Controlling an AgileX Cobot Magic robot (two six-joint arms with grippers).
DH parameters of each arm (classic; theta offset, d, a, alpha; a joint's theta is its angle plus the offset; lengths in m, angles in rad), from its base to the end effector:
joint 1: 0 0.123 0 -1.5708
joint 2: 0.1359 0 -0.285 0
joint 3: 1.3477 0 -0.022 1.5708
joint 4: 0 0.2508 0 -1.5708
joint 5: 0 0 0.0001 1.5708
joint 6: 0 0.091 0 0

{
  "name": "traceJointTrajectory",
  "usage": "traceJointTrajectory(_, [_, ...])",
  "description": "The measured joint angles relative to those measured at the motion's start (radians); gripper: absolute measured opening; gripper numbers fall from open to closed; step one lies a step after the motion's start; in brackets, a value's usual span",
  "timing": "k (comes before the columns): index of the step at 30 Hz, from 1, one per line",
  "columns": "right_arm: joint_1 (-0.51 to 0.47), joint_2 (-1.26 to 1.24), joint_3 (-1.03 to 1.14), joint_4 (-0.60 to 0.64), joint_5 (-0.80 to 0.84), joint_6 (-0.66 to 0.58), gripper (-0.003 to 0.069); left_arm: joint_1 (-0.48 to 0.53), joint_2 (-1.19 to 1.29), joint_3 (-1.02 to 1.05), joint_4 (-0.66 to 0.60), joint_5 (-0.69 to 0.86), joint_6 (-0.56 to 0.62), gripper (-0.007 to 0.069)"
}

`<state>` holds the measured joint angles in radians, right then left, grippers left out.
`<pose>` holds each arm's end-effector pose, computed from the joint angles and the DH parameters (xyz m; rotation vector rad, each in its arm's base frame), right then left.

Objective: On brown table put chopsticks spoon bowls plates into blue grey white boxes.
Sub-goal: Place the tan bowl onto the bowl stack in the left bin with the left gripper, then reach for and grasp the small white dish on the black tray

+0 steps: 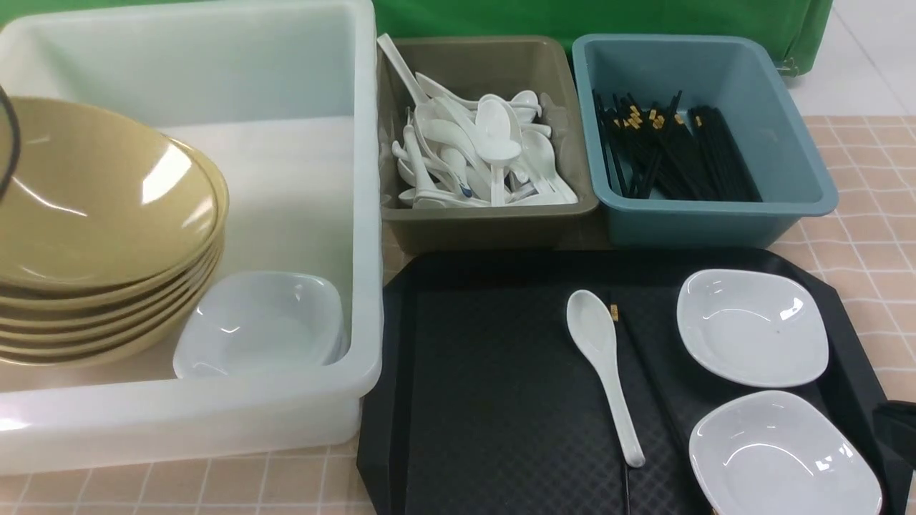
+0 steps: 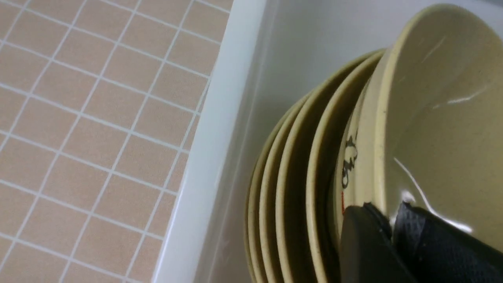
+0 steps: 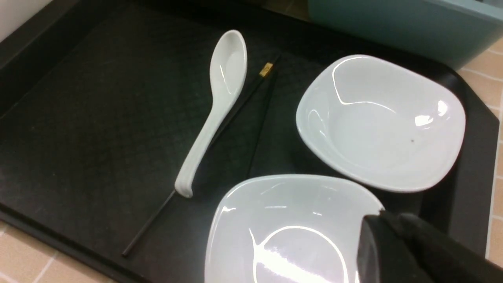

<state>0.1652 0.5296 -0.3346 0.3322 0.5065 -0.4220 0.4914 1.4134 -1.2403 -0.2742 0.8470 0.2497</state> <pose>0.0983 0.0310 0.2437 -0.4069 2.1208 0.1925 0.2732 0.1252 0.3377 -0.4353 2.4194 -0.0120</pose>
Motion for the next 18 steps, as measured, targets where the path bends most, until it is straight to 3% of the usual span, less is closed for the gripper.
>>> traceJointTrajectory(3, [0.000, 0.000, 0.002, 0.008, -0.002, 0.008, 0.0091, 0.000, 0.003, 0.011, -0.015, 0.003, 0.002, 0.0216])
traceJointTrajectory(4, [0.000, 0.000, 0.010, 0.026, -0.009, 0.027, 0.0095, 0.000, 0.000, 0.011, -0.032, 0.006, 0.001, 0.0288])
traceJointTrajectory(6, [0.000, 0.003, 0.014, 0.041, -0.005, 0.052, 0.0108, 0.000, -0.013, 0.011, -0.051, 0.007, -0.002, 0.0356])
traceJointTrajectory(9, [0.000, 0.025, 0.014, 0.051, 0.015, 0.062, 0.0172, 0.000, -0.061, 0.005, -0.102, 0.014, -0.002, 0.0458])
traceJointTrajectory(12, [0.007, 0.069, 0.005, 0.055, 0.034, 0.062, 0.0288, 0.000, -0.119, -0.023, -0.143, 0.032, 0.002, 0.0480])
traceJointTrajectory(13, [0.007, 0.069, 0.004, 0.055, 0.035, 0.062, 0.0297, 0.000, -0.123, -0.025, -0.148, 0.032, 0.006, 0.0480])
traceJointTrajectory(14, [0.008, 0.102, -0.010, 0.056, 0.045, 0.062, 0.0353, -0.001, -0.156, -0.035, -0.178, 0.037, 0.022, 0.0478])
traceJointTrajectory(18, [0.008, 0.205, -0.063, 0.038, 0.054, 0.062, 0.0461, -0.001, -0.230, -0.041, -0.232, 0.067, 0.087, 0.0448])
